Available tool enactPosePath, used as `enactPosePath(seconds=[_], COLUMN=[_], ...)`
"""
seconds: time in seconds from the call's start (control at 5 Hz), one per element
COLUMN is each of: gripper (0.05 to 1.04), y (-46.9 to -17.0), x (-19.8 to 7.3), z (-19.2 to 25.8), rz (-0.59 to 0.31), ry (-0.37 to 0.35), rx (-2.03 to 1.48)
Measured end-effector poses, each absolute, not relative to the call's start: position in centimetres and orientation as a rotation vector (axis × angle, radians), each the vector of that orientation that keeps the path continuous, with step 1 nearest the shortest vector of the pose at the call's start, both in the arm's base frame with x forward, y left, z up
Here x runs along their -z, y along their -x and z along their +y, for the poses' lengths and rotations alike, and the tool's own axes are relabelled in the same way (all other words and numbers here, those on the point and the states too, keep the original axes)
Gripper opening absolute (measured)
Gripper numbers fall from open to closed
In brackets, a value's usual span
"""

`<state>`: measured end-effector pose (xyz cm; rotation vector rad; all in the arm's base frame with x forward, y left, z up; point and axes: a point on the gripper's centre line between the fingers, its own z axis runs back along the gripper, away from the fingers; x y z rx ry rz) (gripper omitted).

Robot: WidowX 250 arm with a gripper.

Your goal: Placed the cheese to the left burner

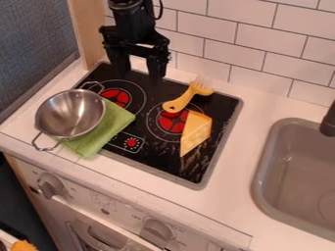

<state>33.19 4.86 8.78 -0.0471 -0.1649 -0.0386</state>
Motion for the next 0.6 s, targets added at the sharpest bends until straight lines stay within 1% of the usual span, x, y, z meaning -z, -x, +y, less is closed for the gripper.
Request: enactPosePath(seconds=[0.2, 0.4, 0.6], gripper=[1.0, 1.0, 1.0], y=[-33.1, -33.4, -32.8], x=[-7.8, -7.8, -7.3], z=[4.5, 1.0, -2.2], rz=[-0.135, -0.135, -0.119], ry=[0.058, 0.078, 0.101], rx=[0.032, 0.112, 0.186])
